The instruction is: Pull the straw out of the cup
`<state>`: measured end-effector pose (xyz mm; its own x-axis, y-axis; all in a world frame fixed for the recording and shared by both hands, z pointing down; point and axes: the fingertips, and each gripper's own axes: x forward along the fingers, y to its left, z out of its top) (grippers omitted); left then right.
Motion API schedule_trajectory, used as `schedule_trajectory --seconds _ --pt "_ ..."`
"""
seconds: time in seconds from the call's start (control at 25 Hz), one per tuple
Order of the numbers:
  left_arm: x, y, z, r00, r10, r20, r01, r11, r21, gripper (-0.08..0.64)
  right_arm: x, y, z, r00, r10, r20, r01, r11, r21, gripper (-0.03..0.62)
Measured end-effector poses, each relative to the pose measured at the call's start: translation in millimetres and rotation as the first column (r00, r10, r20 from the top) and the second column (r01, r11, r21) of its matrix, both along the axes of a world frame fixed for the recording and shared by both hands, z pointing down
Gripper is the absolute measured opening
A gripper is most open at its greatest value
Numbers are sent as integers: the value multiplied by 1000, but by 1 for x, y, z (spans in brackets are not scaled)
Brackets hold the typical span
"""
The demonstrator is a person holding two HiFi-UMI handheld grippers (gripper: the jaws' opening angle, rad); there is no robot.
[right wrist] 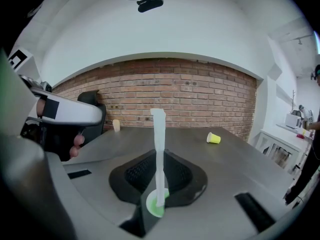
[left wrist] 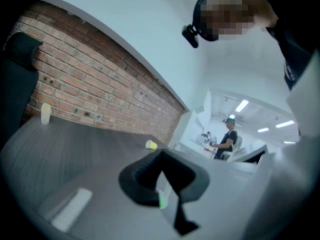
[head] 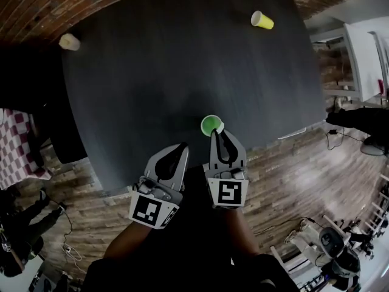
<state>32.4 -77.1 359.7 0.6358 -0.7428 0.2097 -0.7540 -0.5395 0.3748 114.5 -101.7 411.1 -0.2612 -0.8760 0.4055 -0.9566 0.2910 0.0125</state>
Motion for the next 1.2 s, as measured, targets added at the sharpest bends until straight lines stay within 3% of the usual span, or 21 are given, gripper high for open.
schedule_trajectory --seconds 0.68,1.2 --pt "11 24 -49 998 64 -23 -62 994 94 5 8 36 -55 999 46 -2 -46 997 59 41" --pt "7 28 -85 998 59 -15 -56 983 177 5 10 58 -102 997 57 47 -63 988 140 41"
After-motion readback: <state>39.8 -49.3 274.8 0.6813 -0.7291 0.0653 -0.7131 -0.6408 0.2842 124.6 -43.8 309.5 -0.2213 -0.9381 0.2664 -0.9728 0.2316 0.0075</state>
